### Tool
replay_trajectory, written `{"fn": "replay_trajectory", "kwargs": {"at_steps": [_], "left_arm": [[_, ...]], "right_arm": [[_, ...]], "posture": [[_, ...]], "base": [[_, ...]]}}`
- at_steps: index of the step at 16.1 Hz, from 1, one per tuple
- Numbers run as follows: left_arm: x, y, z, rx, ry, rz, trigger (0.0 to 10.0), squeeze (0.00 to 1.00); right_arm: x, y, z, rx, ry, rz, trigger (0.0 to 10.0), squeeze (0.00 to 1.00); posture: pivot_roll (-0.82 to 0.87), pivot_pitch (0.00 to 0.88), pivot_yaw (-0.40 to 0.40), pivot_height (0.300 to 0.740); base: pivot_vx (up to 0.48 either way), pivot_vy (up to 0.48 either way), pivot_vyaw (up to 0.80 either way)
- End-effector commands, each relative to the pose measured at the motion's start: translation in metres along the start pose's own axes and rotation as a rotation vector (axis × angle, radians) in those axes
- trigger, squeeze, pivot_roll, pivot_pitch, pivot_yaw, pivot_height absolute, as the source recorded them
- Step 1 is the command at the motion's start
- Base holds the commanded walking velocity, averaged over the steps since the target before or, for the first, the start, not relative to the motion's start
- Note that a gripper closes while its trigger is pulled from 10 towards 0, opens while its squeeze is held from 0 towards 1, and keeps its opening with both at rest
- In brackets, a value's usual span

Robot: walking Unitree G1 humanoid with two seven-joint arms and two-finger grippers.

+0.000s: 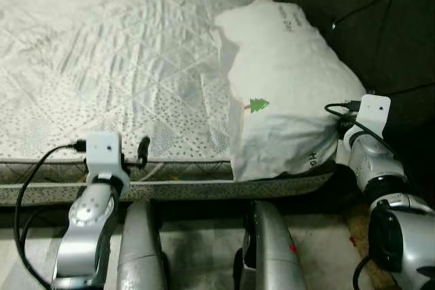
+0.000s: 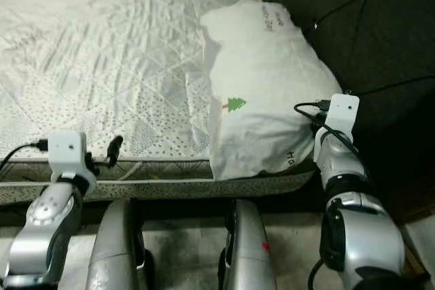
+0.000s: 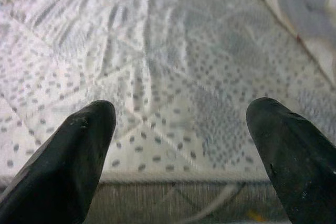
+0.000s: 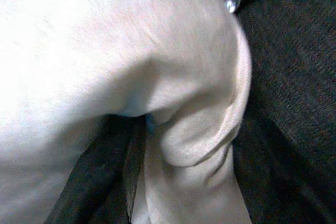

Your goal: Clean up the room

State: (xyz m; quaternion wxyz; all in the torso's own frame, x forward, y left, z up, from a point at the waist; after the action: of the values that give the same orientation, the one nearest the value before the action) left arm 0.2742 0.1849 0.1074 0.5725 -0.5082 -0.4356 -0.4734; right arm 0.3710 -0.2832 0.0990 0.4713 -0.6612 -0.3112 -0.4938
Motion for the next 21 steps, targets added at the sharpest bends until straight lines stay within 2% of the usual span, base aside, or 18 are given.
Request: {"fn": "replay_trajectory", "kwargs": {"at_steps": [1,6,9,11,14,16,17,18,19,20,21], "left_arm": [[0.000,0.004,0.001,0.007,-0.026,-0.004,10.0,0.00],[0.005,0.020,-0.004,-0.003,-0.039,-0.026,10.0,0.00],[0.004,0.024,-0.008,-0.006,-0.062,-0.038,10.0,0.00],[0.009,0.027,-0.012,-0.026,-0.066,-0.058,10.0,0.00],[0.013,0.028,-0.013,-0.035,-0.067,-0.088,10.0,0.00],[0.019,0.023,-0.013,-0.033,-0.061,-0.124,10.0,0.00],[0.018,0.020,-0.013,-0.054,-0.095,-0.115,10.0,0.00],[0.019,0.018,-0.012,-0.053,-0.094,-0.119,10.0,0.00],[0.020,0.015,-0.010,-0.037,-0.083,-0.128,10.0,0.00],[0.017,0.010,-0.008,-0.028,-0.096,-0.125,10.0,0.00],[0.014,0.009,-0.009,-0.032,-0.097,-0.120,10.0,0.00]], "right_arm": [[0.005,0.000,0.001,0.018,0.004,-0.023,10.0,1.00],[0.002,-0.003,0.003,0.037,-0.062,-0.014,10.0,1.00],[-0.024,-0.016,0.018,0.128,-0.086,0.047,10.0,1.00],[-0.036,-0.030,0.028,0.184,-0.100,0.039,10.0,1.00],[-0.037,-0.061,0.044,0.271,-0.095,-0.054,10.0,1.00],[-0.027,-0.073,0.054,0.261,-0.012,-0.141,10.0,1.00],[-0.012,-0.081,0.060,0.269,-0.032,-0.261,10.0,1.00],[-0.005,-0.084,0.063,0.257,-0.018,-0.309,10.0,1.00],[-0.005,-0.085,0.061,0.223,0.024,-0.304,10.0,1.00],[-0.005,-0.090,0.068,0.251,0.102,-0.308,10.0,1.00],[-0.004,-0.093,0.075,0.299,0.121,-0.317,10.0,1.00]], "posture": [[0.08,0.000,-0.081,0.547],[0.05,0.000,-0.075,0.547],[0.03,0.000,-0.056,0.547],[0.01,0.000,-0.047,0.547],[-0.01,0.000,-0.037,0.547],[0.02,0.000,-0.059,0.547],[0.03,0.000,-0.070,0.547],[0.04,0.000,-0.078,0.547],[0.05,0.000,-0.084,0.547],[0.05,0.000,-0.085,0.547],[0.05,0.000,-0.084,0.547]], "base": [[0.000,0.000,0.00],[0.000,0.000,0.00],[0.000,0.000,0.00],[0.000,0.000,0.00],[0.000,0.000,0.00],[0.000,0.000,0.00],[0.000,0.000,0.00],[0.000,0.000,0.00],[0.000,0.000,0.00],[0.000,0.000,0.00],[0.000,0.000,0.00]]}}
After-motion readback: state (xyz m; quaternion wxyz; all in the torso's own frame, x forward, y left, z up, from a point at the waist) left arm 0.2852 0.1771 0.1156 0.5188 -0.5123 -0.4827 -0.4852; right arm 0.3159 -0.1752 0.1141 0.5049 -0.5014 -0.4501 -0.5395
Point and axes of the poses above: a point about 5 cm out from each wrist's last joint towards the gripper, its own y axis pointing out of the wrist towards the gripper, its own x axis along the axis of the wrist's last joint, z = x × y, the point moved 2 cm from there along y, pointing out of the wrist towards the gripper, and after that the axes turned 3 degrees about y, right-handed, at the moved point
